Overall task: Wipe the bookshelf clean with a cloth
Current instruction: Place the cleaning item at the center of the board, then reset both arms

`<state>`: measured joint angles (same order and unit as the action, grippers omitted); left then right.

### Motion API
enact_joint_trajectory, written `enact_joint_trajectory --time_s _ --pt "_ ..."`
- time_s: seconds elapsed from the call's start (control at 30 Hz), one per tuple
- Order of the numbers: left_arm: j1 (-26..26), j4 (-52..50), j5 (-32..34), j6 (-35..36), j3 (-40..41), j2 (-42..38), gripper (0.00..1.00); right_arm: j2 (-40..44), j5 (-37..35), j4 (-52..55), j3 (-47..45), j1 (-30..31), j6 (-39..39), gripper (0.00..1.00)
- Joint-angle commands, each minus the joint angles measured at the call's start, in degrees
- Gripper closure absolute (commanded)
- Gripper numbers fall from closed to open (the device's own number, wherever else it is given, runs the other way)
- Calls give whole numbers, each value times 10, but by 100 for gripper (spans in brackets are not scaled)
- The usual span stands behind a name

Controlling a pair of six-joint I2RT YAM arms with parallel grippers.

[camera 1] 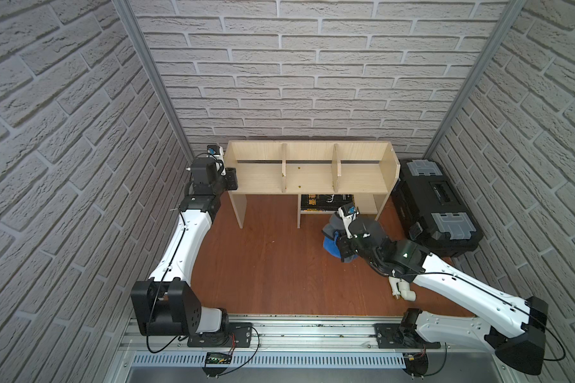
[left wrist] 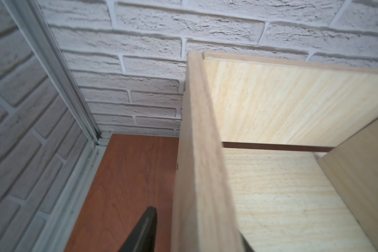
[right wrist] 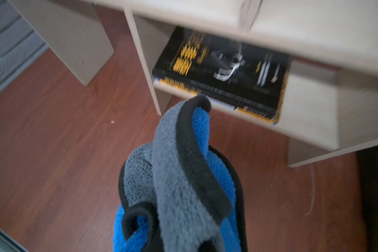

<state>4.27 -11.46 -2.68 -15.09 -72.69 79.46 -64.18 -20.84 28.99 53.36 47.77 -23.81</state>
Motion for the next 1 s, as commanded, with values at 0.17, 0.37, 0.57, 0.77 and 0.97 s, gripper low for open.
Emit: enact_joint_trajectory --time_s 0.17,0.37,0.57,0.77,0.97 --pt "-21 -105 106 -29 -44 -31 1 -156 108 -179 -48 4 -90 90" --pt "-24 -104 134 -21 -10 -136 1 -123 52 -111 -18 5 -55 32" --pt "-30 -91 129 -29 40 -228 1 1 -80 12 50 5 13 0" --pt "-33 -80 106 -6 80 -247 1 88 -331 39 77 -47 39 0" --pt "-29 2 183 34 176 -205 2 128 -387 -260 -77 -118 229 1"
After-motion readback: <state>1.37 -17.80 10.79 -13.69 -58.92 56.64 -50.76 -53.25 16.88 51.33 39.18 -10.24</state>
